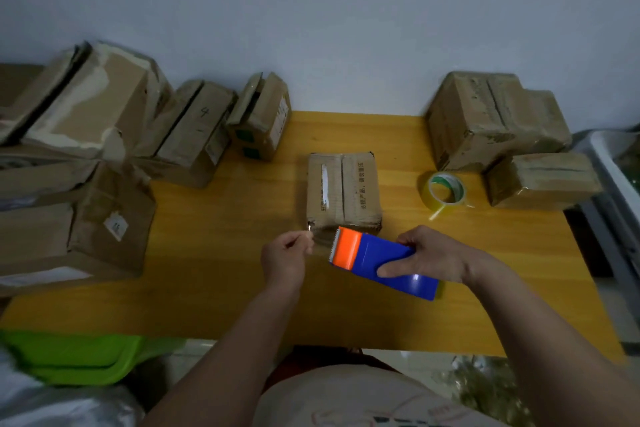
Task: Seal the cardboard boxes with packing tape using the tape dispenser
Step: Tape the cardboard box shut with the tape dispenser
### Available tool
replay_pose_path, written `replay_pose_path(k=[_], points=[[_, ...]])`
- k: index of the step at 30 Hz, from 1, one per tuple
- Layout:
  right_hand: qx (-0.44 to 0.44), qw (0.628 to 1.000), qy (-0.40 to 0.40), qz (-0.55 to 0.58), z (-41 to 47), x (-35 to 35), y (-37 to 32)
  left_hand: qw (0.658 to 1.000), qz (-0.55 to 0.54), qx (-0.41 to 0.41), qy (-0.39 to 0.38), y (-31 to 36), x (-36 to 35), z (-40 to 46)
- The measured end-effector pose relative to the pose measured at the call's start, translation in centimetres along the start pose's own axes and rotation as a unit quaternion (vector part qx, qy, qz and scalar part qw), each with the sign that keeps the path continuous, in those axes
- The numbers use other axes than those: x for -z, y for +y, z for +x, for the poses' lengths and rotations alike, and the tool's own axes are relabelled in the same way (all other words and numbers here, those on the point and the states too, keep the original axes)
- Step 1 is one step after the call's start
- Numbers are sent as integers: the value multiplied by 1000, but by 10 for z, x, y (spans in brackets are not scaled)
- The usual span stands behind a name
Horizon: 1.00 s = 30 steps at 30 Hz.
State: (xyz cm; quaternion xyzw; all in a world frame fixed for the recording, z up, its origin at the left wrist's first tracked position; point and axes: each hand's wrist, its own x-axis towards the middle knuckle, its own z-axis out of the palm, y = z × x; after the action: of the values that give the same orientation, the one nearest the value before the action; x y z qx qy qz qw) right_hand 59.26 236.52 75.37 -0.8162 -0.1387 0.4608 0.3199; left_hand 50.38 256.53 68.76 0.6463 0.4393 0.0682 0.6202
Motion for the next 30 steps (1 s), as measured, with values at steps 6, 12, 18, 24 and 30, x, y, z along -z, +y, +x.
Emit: replay_pose_path(k=[6,12,18,24,30], points=[[-2,997,68,-25,9,10,-19,995,-67,42,66,4,-12,8],[-13,997,42,-58,14,17,-30,994,-50,48,85,4,-15,15],[-40,997,10,-70,20,25,-34,993,-35,56,99,-1,-14,29],[-53,992,25,-112,33,29,-32,992,-25,59,106,-9,-19,34],[-63,978,78,-185,46,22,-36,990,-20,41,130,-7,-23,38]])
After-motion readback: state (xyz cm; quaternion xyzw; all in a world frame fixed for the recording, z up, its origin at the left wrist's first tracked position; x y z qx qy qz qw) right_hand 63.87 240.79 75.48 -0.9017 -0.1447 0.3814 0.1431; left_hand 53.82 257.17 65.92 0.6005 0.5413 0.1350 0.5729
